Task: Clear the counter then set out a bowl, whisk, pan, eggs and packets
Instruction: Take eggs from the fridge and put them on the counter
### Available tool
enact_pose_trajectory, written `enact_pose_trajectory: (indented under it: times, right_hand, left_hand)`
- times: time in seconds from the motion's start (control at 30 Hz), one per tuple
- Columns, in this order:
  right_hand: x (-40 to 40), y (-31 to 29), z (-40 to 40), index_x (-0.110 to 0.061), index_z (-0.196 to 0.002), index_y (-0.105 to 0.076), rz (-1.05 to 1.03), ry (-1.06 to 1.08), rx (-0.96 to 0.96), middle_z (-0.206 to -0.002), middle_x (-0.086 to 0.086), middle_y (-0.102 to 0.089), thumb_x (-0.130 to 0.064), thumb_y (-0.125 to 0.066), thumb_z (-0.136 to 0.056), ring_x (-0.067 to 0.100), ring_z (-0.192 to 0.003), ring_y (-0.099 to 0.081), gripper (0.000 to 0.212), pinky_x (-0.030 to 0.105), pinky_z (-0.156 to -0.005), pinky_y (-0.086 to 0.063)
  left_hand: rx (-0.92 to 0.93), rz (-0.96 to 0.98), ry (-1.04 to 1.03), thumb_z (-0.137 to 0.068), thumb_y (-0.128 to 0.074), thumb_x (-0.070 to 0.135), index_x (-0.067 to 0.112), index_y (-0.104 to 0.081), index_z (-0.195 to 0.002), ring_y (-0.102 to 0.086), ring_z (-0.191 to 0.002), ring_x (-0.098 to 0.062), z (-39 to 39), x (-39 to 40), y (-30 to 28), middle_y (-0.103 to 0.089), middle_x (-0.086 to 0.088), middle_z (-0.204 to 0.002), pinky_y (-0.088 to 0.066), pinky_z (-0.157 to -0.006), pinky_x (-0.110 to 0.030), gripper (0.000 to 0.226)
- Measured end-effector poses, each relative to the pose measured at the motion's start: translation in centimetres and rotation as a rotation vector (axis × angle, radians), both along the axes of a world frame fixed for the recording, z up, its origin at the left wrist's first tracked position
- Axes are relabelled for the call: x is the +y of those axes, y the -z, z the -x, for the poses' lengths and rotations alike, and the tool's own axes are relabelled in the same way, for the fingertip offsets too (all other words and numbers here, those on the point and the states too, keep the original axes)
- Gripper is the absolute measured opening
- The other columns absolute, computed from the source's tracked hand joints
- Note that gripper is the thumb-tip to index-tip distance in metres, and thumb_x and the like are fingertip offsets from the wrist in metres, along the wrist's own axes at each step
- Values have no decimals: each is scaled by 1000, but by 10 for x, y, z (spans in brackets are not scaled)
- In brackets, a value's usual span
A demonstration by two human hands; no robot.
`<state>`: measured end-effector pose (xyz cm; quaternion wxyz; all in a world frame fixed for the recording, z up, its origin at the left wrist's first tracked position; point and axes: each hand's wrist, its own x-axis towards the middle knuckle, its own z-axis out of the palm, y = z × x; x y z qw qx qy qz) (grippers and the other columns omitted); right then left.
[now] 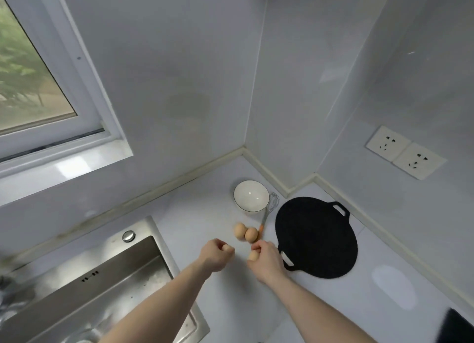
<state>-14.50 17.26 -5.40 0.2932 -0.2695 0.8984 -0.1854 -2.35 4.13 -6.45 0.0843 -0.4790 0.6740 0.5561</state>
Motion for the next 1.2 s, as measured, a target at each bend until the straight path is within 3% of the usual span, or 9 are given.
enact_pose_trajectory:
  times: [0.13,0.23,0.4,0.53,0.83,1.03,1.2]
  right_hand:
    - [-19,19,2,-25,-110,-56,-13,43,16,-118,-4,-64,-32,-73,-80,20,-110,-62,36,29,-84,-49]
    - [-24,25,0,-25,-108,-57,-1,50,62,-116,-6,-64,-28,-70,-83,20,-108,-63,29,27,-75,-42]
    - [-32,35,-2,-25,-110,-60,38,48,132,-117,-7,-54,-28,-70,-84,18,-103,-64,28,28,-78,-48]
    - [-33,46,-4,-23,-112,-65,73,57,149,-118,-6,-56,-25,-70,-86,18,-103,-63,27,24,-77,-45]
    - [-28,60,-9,-22,-111,-68,191,130,146,-110,-6,-57,-21,-69,-86,18,-100,-62,25,28,-82,-50]
    - [-28,66,-10,-19,-109,-69,242,182,116,-104,-9,-54,-16,-74,-83,18,-96,-63,27,26,-83,-49]
    - [-28,66,-12,-21,-110,-68,236,207,96,-104,-11,-52,-15,-73,-83,16,-96,-62,28,25,-82,-49]
  left_hand:
    - [-49,58,8,-83,-57,35,16,-67,-95,-64,-80,-19,17,-11,15,-68,2,-88,-47,-64,-24,25]
    - [-67,100,22,-85,-60,37,17,-68,-101,-66,-93,-20,20,-13,20,-70,2,-97,-52,-74,-26,27]
    - [-84,112,36,-83,-65,45,20,-67,-102,-66,-94,-18,23,-19,32,-70,4,-98,-54,-82,-29,32]
    - [-74,116,21,-81,-70,48,21,-68,-103,-65,-93,-17,27,-21,38,-69,6,-96,-50,-77,-26,35]
    - [-24,97,-10,-83,-74,45,22,-67,-109,-63,-95,-15,30,-22,50,-69,6,-103,-45,-77,-24,35]
    - [44,78,-34,-89,-71,33,18,-63,-130,-61,-117,-19,29,-20,51,-67,0,-121,-43,-93,-22,44]
    - [63,125,-35,-90,-73,33,14,-59,-135,-60,-114,-20,28,-22,47,-67,-4,-124,-38,-89,-18,51]
